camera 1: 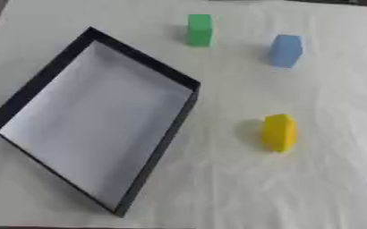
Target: Pick up objects on the table and place them in the box.
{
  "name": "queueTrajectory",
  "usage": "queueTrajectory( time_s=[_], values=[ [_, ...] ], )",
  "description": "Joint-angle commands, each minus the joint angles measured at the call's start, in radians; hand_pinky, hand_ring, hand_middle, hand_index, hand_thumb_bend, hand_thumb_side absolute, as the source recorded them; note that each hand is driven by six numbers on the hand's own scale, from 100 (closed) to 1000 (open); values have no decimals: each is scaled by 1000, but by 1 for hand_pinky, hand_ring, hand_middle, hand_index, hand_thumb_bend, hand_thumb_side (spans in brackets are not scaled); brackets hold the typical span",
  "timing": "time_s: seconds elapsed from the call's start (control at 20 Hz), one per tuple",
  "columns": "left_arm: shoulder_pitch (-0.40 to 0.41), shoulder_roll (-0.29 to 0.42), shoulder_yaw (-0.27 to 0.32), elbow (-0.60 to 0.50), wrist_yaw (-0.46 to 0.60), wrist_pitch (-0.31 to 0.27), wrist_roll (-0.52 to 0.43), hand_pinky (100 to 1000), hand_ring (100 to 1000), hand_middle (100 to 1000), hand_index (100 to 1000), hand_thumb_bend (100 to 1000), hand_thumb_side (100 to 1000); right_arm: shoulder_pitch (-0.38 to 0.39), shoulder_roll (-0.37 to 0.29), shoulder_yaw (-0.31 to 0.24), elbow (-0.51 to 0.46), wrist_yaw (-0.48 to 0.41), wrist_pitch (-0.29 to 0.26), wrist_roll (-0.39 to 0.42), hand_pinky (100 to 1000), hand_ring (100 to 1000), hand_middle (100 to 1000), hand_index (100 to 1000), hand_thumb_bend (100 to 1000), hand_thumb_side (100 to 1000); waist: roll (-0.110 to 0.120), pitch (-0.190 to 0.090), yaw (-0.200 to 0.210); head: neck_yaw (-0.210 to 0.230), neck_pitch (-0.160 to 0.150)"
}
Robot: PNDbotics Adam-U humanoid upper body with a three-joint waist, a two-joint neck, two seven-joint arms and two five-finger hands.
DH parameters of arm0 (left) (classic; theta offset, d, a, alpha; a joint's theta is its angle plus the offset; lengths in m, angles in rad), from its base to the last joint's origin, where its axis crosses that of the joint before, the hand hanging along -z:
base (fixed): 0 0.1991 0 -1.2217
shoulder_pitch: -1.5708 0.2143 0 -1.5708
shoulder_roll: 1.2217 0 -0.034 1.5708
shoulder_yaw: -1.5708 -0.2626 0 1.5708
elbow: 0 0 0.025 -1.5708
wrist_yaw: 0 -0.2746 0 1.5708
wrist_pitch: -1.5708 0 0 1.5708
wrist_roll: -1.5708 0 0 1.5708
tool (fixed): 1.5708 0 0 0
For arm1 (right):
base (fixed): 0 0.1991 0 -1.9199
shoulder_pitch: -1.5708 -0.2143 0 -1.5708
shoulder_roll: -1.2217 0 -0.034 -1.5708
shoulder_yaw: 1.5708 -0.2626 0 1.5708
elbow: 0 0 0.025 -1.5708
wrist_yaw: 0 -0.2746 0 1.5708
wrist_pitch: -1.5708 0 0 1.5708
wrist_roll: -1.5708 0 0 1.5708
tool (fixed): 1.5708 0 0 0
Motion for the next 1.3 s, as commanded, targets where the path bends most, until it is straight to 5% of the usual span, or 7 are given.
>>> queueTrajectory(
  time_s=[0.05,0.2,0.45,0.7,1.3],
  values=[
    [-13,22,2,-12,18,3,0,861,781,837,856,295,683,-4,-56,-11,-41,63,-59,60,947,973,948,946,100,392,-10,-43,-3,-2,2],
    [-12,23,3,-12,27,2,1,861,781,837,856,296,682,-10,-49,-15,-58,121,-118,118,948,974,952,948,100,439,-9,-46,-3,-3,2],
    [-13,21,3,-12,29,2,1,861,781,838,856,294,679,-33,-27,-12,-84,212,-212,212,947,973,952,950,100,397,-8,-48,0,-8,1],
    [-14,17,2,-13,28,5,1,861,781,838,856,294,679,-92,-14,-17,-41,194,-295,299,948,974,948,947,100,386,-9,-49,8,-17,0],
    [-26,14,-1,-18,29,9,2,860,780,835,854,292,678,-172,13,0,41,83,-274,243,955,969,925,940,100,305,-19,-37,50,-48,-11]
  ],
)
